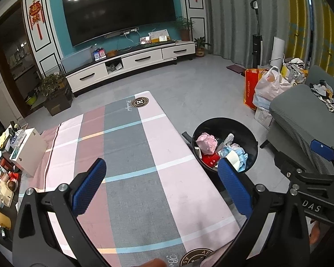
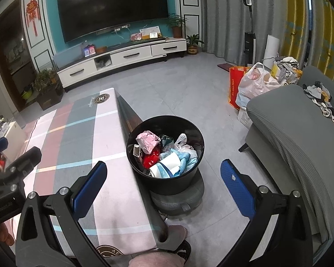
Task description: Collect trash
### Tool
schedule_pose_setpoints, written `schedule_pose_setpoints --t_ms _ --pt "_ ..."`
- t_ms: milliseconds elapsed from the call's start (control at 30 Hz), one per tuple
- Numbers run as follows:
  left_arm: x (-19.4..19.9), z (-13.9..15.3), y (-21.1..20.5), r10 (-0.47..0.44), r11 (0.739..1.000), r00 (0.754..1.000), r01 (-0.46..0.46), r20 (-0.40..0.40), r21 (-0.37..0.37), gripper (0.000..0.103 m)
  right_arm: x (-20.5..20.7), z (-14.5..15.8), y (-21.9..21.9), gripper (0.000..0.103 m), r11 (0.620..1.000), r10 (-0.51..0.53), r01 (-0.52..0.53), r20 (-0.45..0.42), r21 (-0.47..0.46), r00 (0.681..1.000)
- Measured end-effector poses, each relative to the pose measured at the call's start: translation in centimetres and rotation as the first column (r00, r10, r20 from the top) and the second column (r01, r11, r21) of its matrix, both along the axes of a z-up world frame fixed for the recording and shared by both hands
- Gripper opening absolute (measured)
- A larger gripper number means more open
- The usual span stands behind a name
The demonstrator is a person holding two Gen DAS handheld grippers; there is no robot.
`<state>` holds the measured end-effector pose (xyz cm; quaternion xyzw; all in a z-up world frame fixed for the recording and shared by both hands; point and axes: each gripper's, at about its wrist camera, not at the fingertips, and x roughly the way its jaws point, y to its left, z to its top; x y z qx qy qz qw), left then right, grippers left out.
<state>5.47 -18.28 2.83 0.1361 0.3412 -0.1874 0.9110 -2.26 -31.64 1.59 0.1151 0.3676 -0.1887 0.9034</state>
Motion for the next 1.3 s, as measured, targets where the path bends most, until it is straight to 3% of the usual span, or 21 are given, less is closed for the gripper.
schedule_pose_setpoints --t_ms 1300 --pt "0.61 -0.52 0.27 0.006 1.000 1.000 -0.006 -0.022 0.005 0.100 -0.12 -0.25 0.51 0.100 1.000 0.014 -0.014 -0.002 0.003 1.000"
